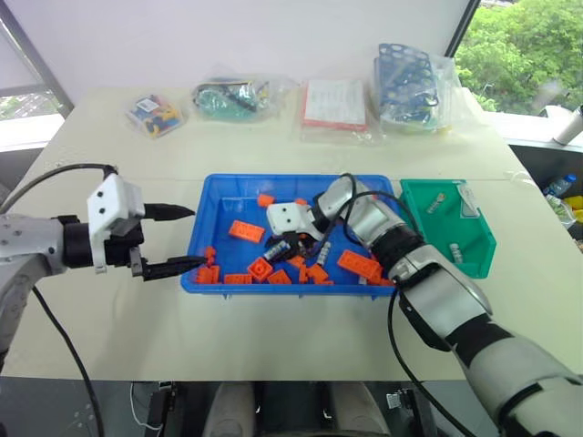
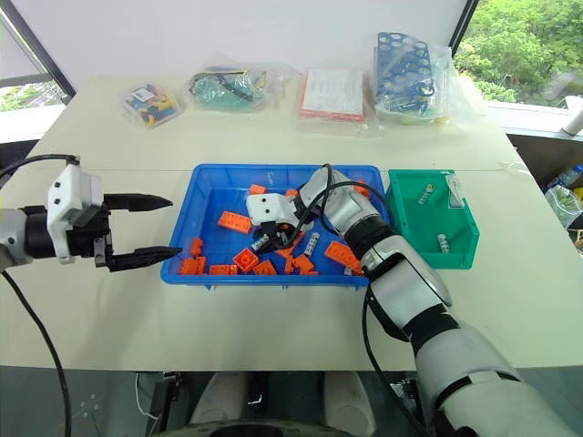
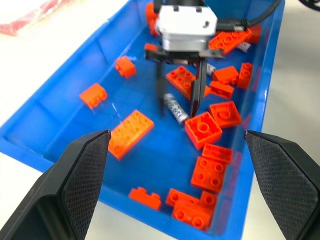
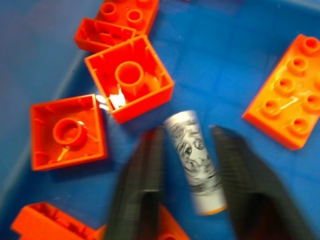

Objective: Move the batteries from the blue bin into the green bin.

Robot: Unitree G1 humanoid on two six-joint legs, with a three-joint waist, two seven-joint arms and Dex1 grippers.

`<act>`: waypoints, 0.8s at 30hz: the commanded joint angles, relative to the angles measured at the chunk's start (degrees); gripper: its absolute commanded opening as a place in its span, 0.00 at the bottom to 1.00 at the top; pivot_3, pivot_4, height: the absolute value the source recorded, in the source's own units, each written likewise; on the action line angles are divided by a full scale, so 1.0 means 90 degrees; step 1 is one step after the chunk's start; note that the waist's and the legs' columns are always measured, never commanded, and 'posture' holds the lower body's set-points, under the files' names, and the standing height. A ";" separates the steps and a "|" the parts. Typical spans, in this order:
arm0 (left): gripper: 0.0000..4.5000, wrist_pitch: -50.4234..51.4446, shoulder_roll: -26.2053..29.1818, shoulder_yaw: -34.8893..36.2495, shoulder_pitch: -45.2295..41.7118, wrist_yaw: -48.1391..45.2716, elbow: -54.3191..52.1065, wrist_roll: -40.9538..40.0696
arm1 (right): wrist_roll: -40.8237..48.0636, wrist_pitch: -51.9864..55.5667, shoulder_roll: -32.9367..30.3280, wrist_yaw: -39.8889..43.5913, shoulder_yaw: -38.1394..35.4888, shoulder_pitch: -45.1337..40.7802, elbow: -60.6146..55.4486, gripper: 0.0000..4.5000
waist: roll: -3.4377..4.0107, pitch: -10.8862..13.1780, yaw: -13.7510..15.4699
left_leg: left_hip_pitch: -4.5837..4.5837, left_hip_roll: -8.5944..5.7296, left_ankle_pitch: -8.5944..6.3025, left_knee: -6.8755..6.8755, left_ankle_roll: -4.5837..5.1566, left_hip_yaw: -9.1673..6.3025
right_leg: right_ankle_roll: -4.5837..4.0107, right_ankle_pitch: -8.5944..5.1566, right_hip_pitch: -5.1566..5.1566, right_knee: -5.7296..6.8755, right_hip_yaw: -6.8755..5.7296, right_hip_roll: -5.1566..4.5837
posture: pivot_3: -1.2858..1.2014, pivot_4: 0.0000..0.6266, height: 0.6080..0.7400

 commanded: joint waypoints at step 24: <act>1.00 -0.0997 -0.1339 -0.0887 -0.1191 0.0001 0.1220 0.0377 | 0.2037 0.6594 -0.4563 -0.2227 -0.5129 0.3801 -0.6252 0.01 | 0.0001 -0.0005 -0.0016 | 0.0009 -0.0007 -0.0005 -0.0002 0.0010 0.0000 | -0.0001 -0.0001 0.0015 -0.0015 0.0002 -0.0013 | 0.52 0.24 1.00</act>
